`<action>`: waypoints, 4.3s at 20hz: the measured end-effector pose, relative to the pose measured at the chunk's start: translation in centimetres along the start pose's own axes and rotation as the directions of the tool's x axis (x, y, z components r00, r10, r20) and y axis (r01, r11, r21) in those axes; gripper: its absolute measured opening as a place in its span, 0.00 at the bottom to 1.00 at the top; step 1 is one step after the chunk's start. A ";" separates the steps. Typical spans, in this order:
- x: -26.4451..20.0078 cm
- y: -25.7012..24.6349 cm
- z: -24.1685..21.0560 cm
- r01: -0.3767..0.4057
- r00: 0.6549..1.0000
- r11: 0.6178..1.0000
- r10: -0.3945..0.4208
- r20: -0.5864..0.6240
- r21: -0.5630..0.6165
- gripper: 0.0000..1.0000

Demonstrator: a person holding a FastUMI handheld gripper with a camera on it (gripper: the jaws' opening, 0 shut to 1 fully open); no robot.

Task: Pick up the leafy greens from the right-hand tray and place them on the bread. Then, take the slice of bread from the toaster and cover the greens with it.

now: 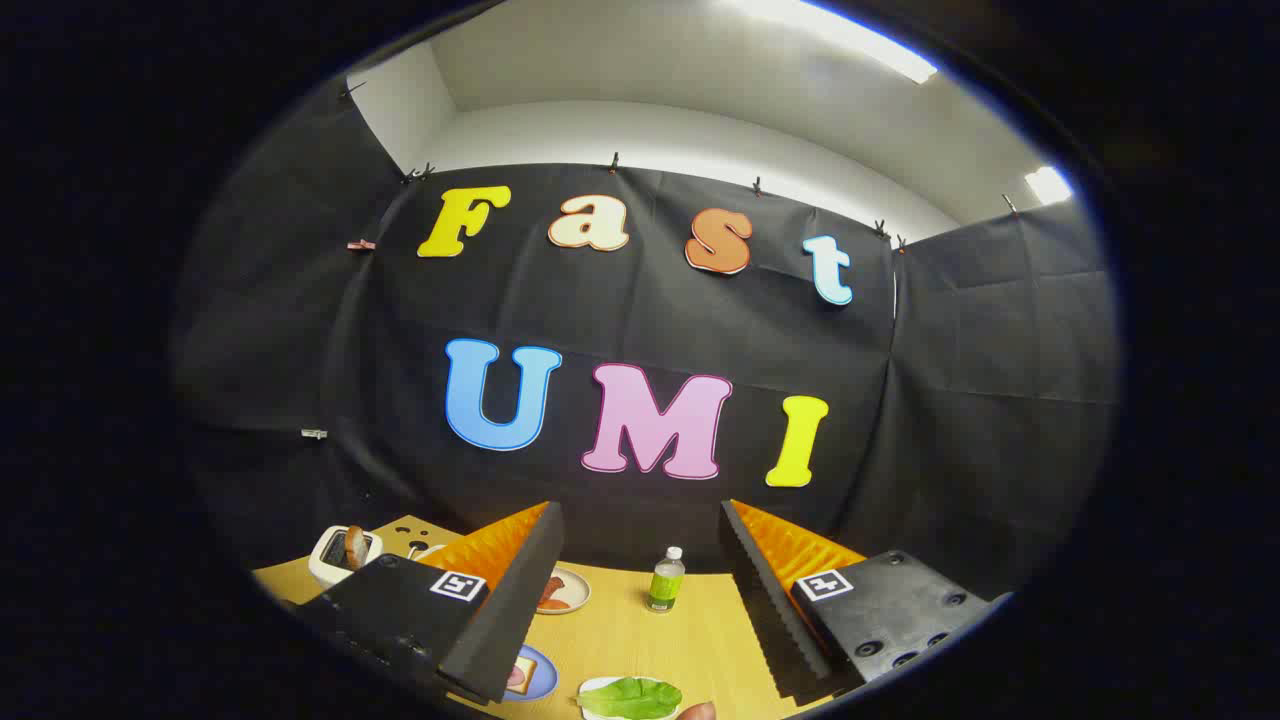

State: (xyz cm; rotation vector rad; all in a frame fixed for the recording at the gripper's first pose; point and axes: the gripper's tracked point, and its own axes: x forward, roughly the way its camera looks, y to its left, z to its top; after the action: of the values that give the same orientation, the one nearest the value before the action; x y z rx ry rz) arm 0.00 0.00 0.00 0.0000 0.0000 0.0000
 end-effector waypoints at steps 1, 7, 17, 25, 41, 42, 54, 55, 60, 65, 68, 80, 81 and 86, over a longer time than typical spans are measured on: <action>-0.1 0.4 -0.1 -0.008 1.000 1.000 0.008 0.000 0.008 0.97; -0.5 0.2 0.4 0.000 1.000 1.000 0.000 0.014 -0.013 0.96; 0.0 0.3 -1.2 -0.038 0.999 0.999 0.038 -0.034 0.000 0.96; 1.3 0.5 -13.2 -0.140 0.929 0.990 0.142 -0.342 0.032 0.96; -0.7 2.1 -41.1 -0.748 0.336 0.656 0.505 -0.795 0.101 0.89; -0.4 2.1 -42.5 -0.759 0.317 0.643 0.499 -0.806 0.100 0.89; -1.5 2.1 -47.9 -0.742 0.211 0.652 0.449 -0.868 0.157 0.30; -1.4 2.2 -47.6 -0.745 0.226 0.654 0.432 -0.873 0.131 0.12; -0.4 2.4 -43.8 -0.675 0.319 0.729 0.426 -0.847 0.113 0.06; 0.9 3.2 -38.6 -0.594 0.413 0.792 0.450 -0.792 0.141 0.06; 1.4 5.6 -35.7 -0.587 0.442 0.793 0.482 -0.757 0.162 0.06; 2.4 17.7 -32.7 -0.690 0.390 0.699 0.577 -0.717 0.187 0.06; 2.6 18.0 -32.8 -0.695 0.389 0.696 0.575 -0.720 0.180 0.06; 3.6 18.9 -33.2 -0.703 0.422 0.698 0.563 -0.711 0.135 1.00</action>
State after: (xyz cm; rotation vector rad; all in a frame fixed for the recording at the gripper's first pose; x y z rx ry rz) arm 3.56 18.86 -33.18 -0.1947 0.8097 0.7989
